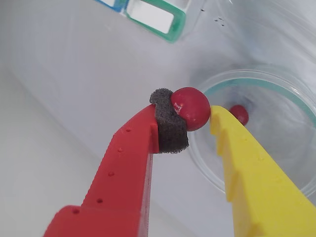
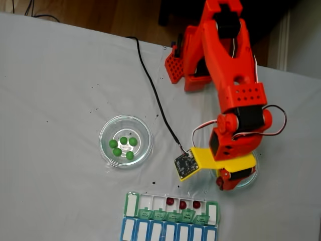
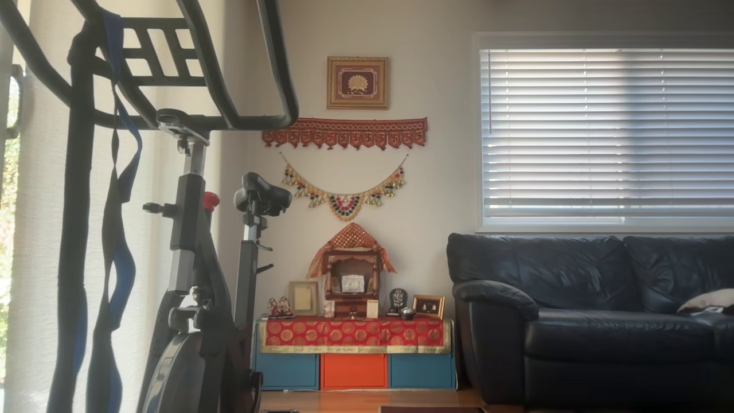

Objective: Sort medicines into box.

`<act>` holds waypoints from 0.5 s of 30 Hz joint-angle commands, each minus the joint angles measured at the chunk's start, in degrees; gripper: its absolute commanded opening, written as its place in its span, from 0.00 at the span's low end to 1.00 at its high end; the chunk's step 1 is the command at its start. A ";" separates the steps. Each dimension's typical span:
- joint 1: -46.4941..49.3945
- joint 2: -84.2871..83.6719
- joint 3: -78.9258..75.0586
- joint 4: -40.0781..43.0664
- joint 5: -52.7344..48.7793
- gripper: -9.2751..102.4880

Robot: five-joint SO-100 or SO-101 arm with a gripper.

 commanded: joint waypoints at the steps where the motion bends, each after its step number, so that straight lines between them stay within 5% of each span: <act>1: 2.29 -0.44 -7.03 0.09 -0.18 0.10; 15: 11.78 -14.24 -16.70 3.25 -2.29 0.10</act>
